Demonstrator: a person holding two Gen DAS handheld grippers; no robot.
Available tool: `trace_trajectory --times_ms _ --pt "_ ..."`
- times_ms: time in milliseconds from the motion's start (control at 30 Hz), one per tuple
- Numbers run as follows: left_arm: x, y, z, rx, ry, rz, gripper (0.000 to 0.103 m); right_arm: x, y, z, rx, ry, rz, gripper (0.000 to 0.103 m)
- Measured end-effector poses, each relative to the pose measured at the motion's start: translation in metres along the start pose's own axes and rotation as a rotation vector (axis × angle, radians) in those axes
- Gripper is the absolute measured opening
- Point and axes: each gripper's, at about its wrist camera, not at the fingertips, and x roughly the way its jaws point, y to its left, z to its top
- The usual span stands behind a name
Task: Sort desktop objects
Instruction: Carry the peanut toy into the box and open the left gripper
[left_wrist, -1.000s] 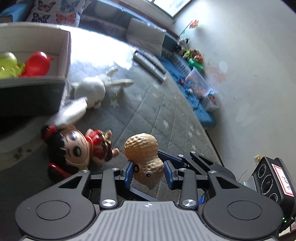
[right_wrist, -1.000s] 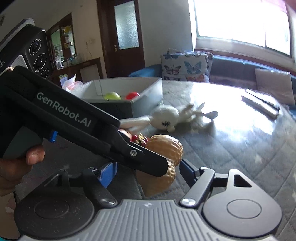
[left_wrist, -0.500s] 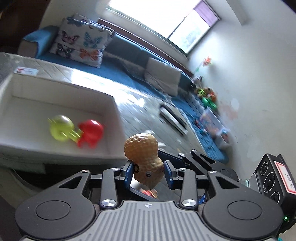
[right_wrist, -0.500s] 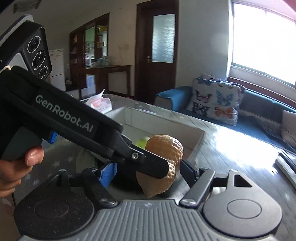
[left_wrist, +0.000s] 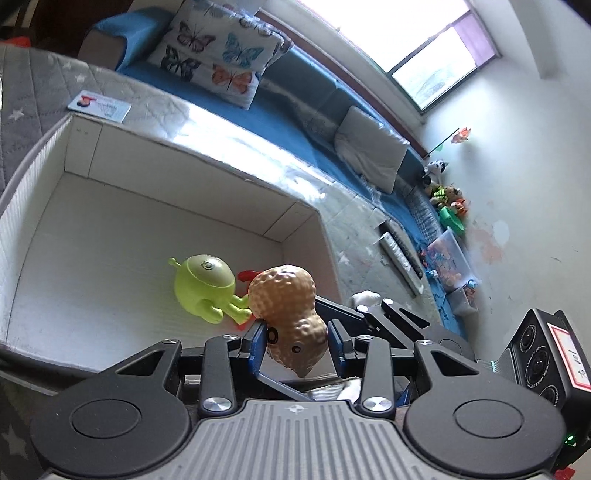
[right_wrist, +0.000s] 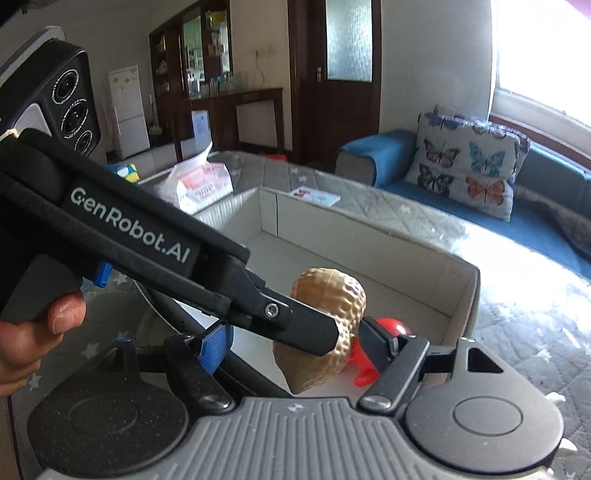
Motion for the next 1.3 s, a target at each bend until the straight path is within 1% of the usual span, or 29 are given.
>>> trace_trajectory --times_ms 267,433,500,767,933,1000,1033,1067,1200,1300 --pt "0.021 0.012 0.006 -0.010 0.052 0.028 0.039 0.017 -0.010 -0.004 0.041 0.036 0.020 0.077" --pt "0.032 0.019 0.003 -0.006 0.079 0.076 0.039 0.011 -0.011 -0.011 0.058 0.036 0.028 0.077" --pt "0.036 0.021 0.001 -0.012 0.088 0.079 0.039 0.008 -0.014 -0.012 0.076 0.032 0.034 0.077" --pt "0.038 0.019 -0.002 0.001 0.081 0.117 0.039 0.003 -0.018 -0.017 0.104 0.024 0.041 0.078" --pt "0.033 0.017 -0.003 0.002 0.068 0.124 0.039 -0.001 -0.018 -0.017 0.114 0.015 0.042 0.078" --pt "0.030 0.013 -0.003 0.014 0.060 0.127 0.039 -0.003 -0.017 -0.017 0.115 0.011 0.043 0.079" --pt "0.028 0.012 -0.003 0.019 0.055 0.128 0.039 -0.004 -0.016 -0.016 0.116 0.009 0.046 0.083" --pt "0.027 0.010 -0.003 0.024 0.051 0.127 0.039 -0.005 -0.015 -0.015 0.117 0.008 0.053 0.084" --pt "0.025 0.004 -0.003 0.032 0.043 0.135 0.039 -0.006 -0.008 -0.016 0.099 0.001 0.042 0.084" --pt "0.021 0.000 -0.005 0.046 0.032 0.146 0.039 -0.010 -0.006 -0.017 0.105 -0.006 0.052 0.085"
